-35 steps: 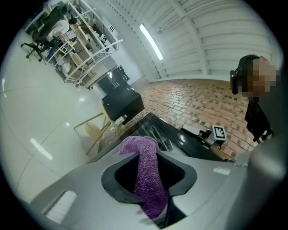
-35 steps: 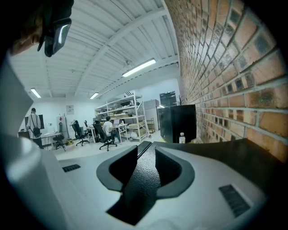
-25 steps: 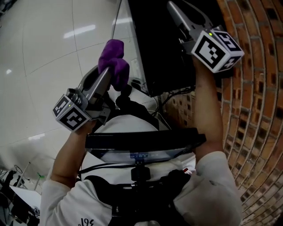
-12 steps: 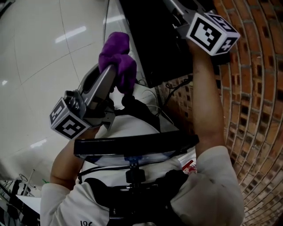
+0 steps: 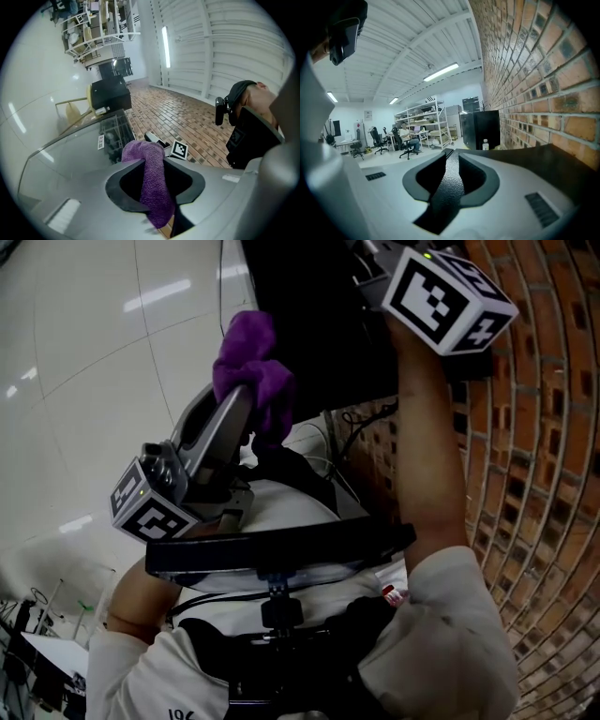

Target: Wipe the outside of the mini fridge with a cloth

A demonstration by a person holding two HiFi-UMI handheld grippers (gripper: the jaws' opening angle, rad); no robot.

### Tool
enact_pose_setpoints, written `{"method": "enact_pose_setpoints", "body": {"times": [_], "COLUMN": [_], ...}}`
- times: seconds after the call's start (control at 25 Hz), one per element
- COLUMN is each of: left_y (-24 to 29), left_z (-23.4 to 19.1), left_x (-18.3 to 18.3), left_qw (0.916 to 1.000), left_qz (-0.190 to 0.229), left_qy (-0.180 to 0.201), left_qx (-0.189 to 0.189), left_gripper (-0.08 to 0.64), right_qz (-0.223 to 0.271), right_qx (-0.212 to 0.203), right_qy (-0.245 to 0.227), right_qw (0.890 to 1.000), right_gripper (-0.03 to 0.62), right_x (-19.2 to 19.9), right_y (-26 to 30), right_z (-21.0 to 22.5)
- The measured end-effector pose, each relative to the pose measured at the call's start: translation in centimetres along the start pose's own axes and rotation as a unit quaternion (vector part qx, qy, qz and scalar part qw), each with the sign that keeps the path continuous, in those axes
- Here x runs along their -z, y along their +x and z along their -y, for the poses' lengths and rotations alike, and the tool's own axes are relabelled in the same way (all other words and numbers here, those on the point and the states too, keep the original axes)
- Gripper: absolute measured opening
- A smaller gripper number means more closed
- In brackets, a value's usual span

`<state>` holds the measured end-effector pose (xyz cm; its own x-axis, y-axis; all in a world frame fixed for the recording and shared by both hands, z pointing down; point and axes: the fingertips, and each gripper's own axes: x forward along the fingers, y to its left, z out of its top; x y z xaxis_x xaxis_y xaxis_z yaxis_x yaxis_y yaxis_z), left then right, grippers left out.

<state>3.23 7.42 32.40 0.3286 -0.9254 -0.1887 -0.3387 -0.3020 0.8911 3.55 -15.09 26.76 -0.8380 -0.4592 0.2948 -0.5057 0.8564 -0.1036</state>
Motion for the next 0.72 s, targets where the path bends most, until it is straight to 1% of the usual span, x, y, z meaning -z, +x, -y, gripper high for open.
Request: {"method": "enact_pose_setpoints", "body": {"times": [0.12,0.24,0.44,0.56,0.72], "left_y": [0.1,-0.2,-0.8,-1.1,-1.3], "left_z": [-0.3,-1.2,-3.2,-3.8,-4.2], "left_x": [0.3,0.9,1.8,2.3,2.8], "left_qw": [0.9999,0.9995,0.9978,0.997,0.9967], "left_qz": [0.009,0.016,0.026,0.028,0.028], "left_qy": [0.003,0.003,-0.027,-0.037,-0.041], "left_qx": [-0.008,-0.026,-0.055,-0.061,-0.064], "left_gripper": [0.106,0.107,0.107,0.107,0.107], "right_qz": [-0.001,-0.005,-0.006,-0.005,-0.005], "right_qx": [-0.003,-0.007,-0.008,-0.008,-0.01], "right_qy": [-0.001,-0.001,-0.003,-0.004,-0.004], "right_qw": [1.0,1.0,1.0,1.0,1.0], "right_gripper": [0.078,0.078,0.079,0.079,0.078], "right_x": [0.1,0.3,0.2,0.1,0.0], "right_y": [0.0,0.1,0.1,0.1,0.1], "right_z": [-0.1,-0.2,-0.3,-0.3,-0.5]}}
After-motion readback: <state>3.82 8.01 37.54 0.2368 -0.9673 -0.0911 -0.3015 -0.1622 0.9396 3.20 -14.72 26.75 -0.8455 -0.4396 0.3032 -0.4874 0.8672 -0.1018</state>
